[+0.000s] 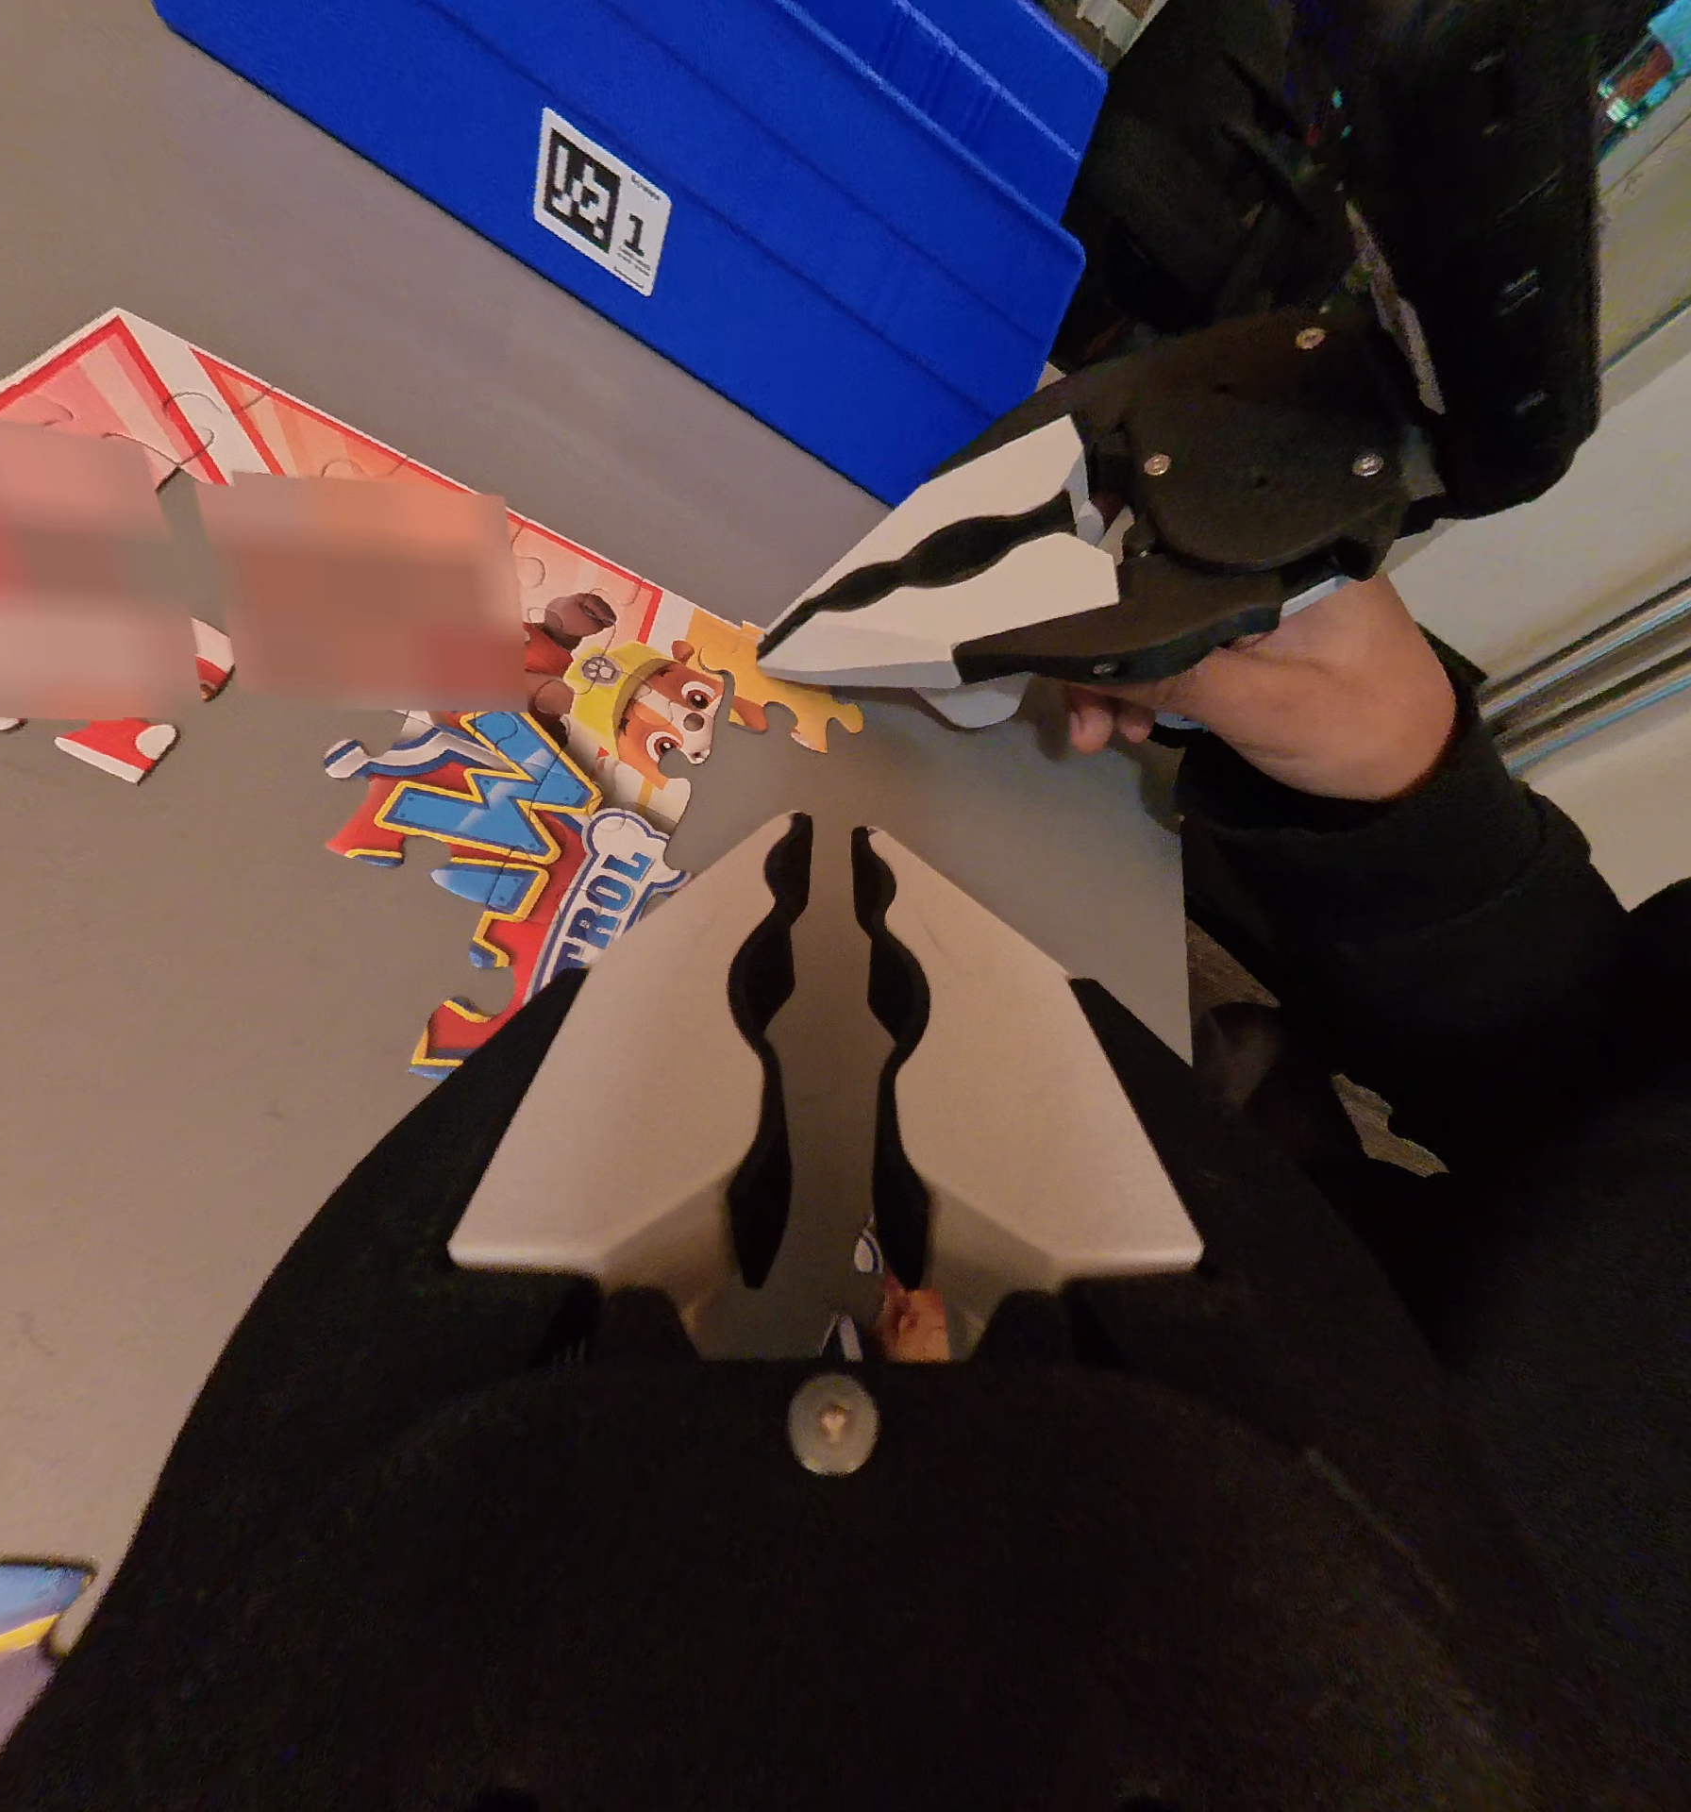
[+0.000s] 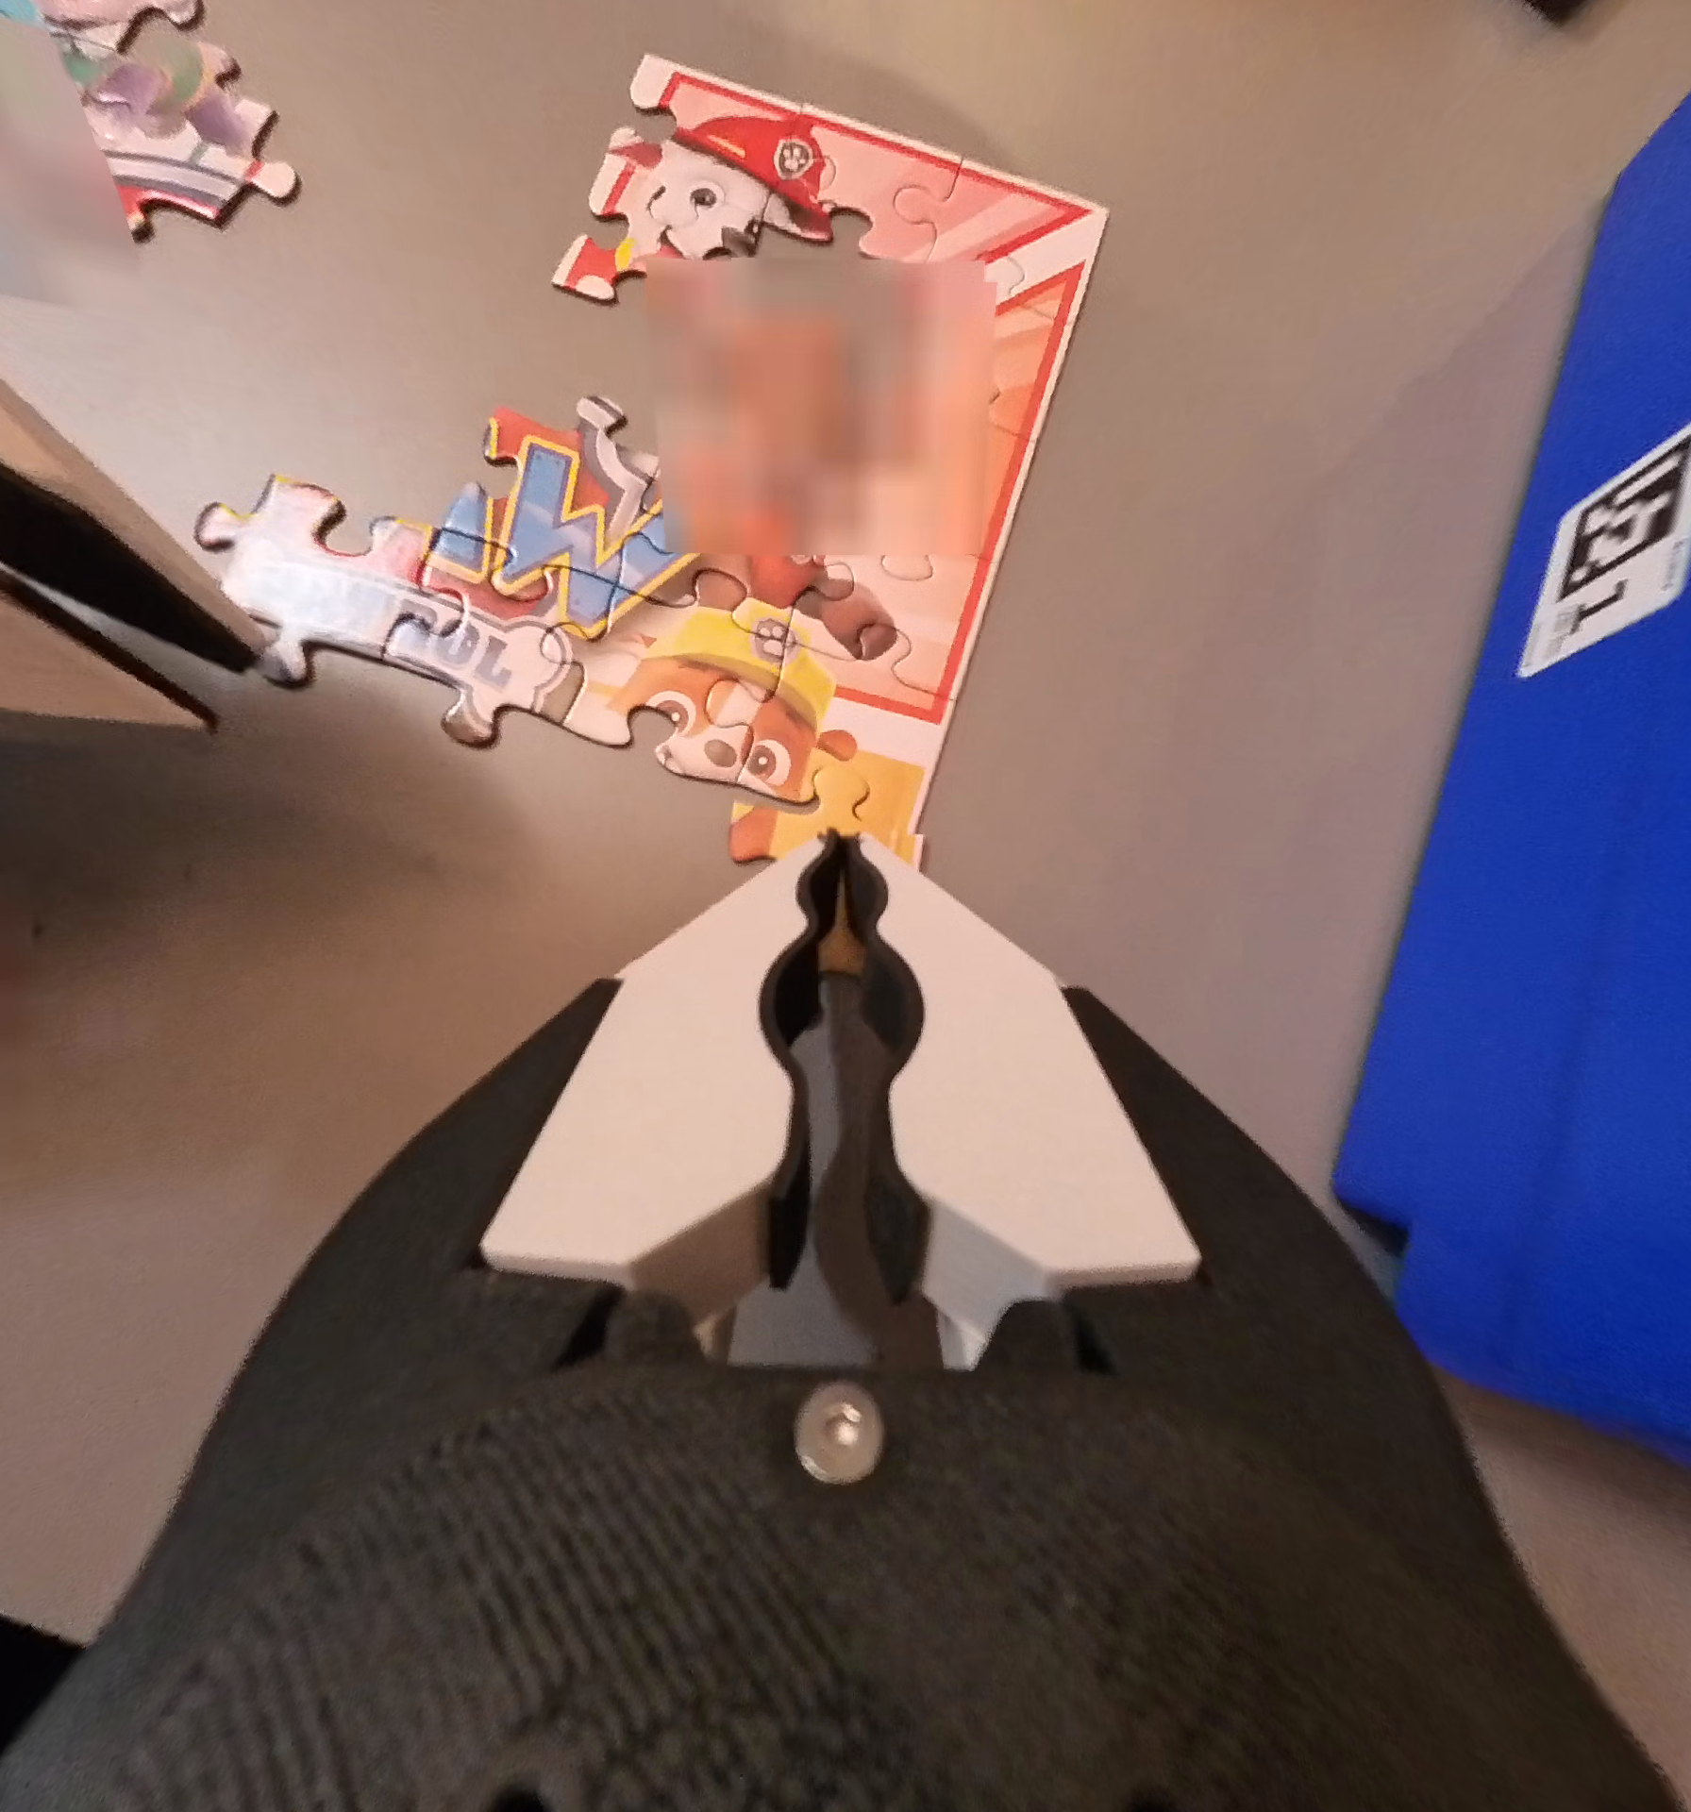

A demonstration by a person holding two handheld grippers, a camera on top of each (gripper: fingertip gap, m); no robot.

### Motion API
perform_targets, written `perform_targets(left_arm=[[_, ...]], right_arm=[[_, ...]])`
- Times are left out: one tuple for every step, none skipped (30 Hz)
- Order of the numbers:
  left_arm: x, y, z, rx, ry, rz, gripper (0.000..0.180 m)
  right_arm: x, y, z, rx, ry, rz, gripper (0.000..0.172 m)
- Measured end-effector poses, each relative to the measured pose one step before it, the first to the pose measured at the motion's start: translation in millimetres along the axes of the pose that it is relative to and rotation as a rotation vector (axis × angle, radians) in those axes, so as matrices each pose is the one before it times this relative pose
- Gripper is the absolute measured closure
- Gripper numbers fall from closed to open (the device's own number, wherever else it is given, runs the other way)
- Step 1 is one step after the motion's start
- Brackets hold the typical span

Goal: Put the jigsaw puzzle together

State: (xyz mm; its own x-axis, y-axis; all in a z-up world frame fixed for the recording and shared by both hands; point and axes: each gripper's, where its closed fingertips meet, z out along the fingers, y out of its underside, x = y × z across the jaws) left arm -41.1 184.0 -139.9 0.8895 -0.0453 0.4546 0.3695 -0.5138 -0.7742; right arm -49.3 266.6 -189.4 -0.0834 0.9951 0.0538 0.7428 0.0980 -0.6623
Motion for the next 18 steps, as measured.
perform_targets(left_arm=[[-1.40, -0.51, -0.49, 0.0028, -0.0061, -0.0015, 0.175], [-1.55, -0.50, -0.61, 0.0035, -0.0072, -0.0014, 0.174], [-1.69, -0.68, -0.65, 0.0039, -0.0090, -0.0005, 0.173], [-1.89, -0.49, -0.65, 0.0031, -0.0114, 0.0001, 0.172], [-1.84, -0.44, -0.51, 0.0022, -0.0108, 0.0016, 0.172], [-1.27, -0.20, -0.44, 0.0009, -0.0082, 0.0025, 0.172], [-1.03, 0.10, -0.10, -0.0010, -0.0071, 0.0023, 0.171], [-1.30, 0.25, -0.09, -0.0015, -0.0085, 0.0028, 0.171], [-1.41, 0.29, -0.06, -0.0022, -0.0103, 0.0040, 0.171], [-2.23, 0.36, -0.30, -0.0033, -0.0151, 0.0056, 0.171], [-3.54, 0.22, -0.63, -0.0025, -0.0224, 0.0061, 0.170], [-4.52, 0.18, -0.98, -0.0015, -0.0273, 0.0059, 0.170], [-4.90, -0.09, -1.23, 0.0000, -0.0278, 0.0051, 0.169], [-4.86, -0.19, -1.41, 0.0012, -0.0261, 0.0030, 0.168], [-5.09, -0.06, -1.30, 0.0000, -0.0258, 0.0002, 0.167], [-5.17, 0.61, -0.83, -0.0030, -0.0255, -0.0016, 0.166], [-4.77, 1.52, -0.27, -0.0088, -0.0221, -0.0020, 0.165], [-4.50, 2.48, 0.48, -0.0149, -0.0208, -0.0024, 0.165]], right_arm=[[-1.03, -1.16, 1.00, 0.0072, -0.0023, 0.0018, 0.172], [-1.05, 0.07, 0.56, -0.0021, -0.0024, 0.0049, 0.172], [-0.11, -0.52, 0.02, 0.0006, 0.0024, 0.0054, 0.172], [0.00, 0.09, -0.07, -0.0027, 0.0030, 0.0050, 0.172], [0.00, 0.14, -0.23, -0.0031, 0.0034, 0.0057, 0.172], [0.20, -0.31, -0.52, -0.0001, 0.0043, 0.0045, 0.171], [0.37, -1.12, -0.81, 0.0058, 0.0051, 0.0008, 0.170], [0.69, -1.45, -1.18, 0.0077, 0.0071, -0.0012, 0.171], [1.52, -0.61, -1.17, 0.0018, 0.0099, -0.0016, 0.171], [2.63, 0.14, -1.24, -0.0013, 0.0132, -0.0023, 0.172], [3.60, 0.67, -1.15, -0.0027, 0.0150, -0.0013, 0.172], [4.15, 1.43, -1.24, -0.0041, 0.0141, 0.0015, 0.172], [4.37, 1.83, -1.12, -0.0023, 0.0111, 0.0063, 0.172], [4.21, 1.85, -1.26, 0.0021, 0.0066, 0.0112, 0.172], [3.72, 1.91, -0.96, 0.0040, 0.0002, 0.0155, 0.172], [2.88, 2.32, -0.49, 0.0023, -0.0064, 0.0182, 0.172], [2.09, 2.78, 0.07, -0.0009, -0.0093, 0.0192, 0.171], [1.09, 2.93, 0.56, -0.0035, -0.0111, 0.0172, 0.170]])
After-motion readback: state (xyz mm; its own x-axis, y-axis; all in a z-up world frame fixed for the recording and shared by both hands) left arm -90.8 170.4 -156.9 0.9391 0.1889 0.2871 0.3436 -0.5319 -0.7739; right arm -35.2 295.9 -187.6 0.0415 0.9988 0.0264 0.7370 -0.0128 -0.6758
